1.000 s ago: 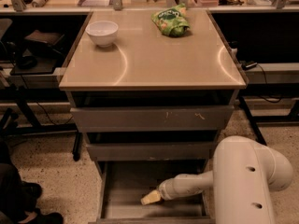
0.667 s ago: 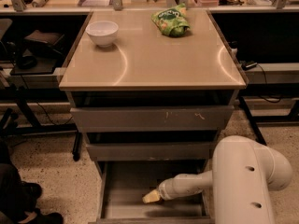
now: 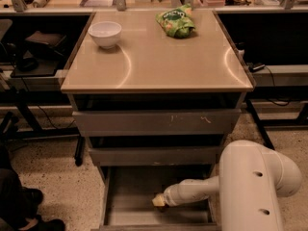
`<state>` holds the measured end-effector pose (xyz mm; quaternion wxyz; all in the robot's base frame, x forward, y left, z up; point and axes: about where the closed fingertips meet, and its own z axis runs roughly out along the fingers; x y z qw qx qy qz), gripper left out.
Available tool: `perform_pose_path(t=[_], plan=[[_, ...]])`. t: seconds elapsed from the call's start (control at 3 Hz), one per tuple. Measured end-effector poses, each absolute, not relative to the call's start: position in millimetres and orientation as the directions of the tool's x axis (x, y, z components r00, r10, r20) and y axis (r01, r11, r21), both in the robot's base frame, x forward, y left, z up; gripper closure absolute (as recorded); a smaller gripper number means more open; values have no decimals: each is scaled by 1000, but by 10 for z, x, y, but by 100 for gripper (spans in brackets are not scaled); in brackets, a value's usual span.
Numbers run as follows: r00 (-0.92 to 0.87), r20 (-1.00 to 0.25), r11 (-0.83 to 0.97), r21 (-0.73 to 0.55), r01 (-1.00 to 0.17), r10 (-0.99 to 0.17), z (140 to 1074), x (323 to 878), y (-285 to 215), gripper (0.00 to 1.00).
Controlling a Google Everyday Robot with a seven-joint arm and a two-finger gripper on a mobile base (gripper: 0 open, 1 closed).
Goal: Pick orange can from bottom drawer and place on counter
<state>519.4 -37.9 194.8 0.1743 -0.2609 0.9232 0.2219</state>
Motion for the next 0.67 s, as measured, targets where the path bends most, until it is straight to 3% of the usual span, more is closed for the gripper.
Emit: perform_pose_path(t=[0.33,0.67], plan=[[-798,-446,757,326,-567,-405,2038,5232,-387,89],[-784,-472,736,342,-584,-402,2342,5408,-500,100]])
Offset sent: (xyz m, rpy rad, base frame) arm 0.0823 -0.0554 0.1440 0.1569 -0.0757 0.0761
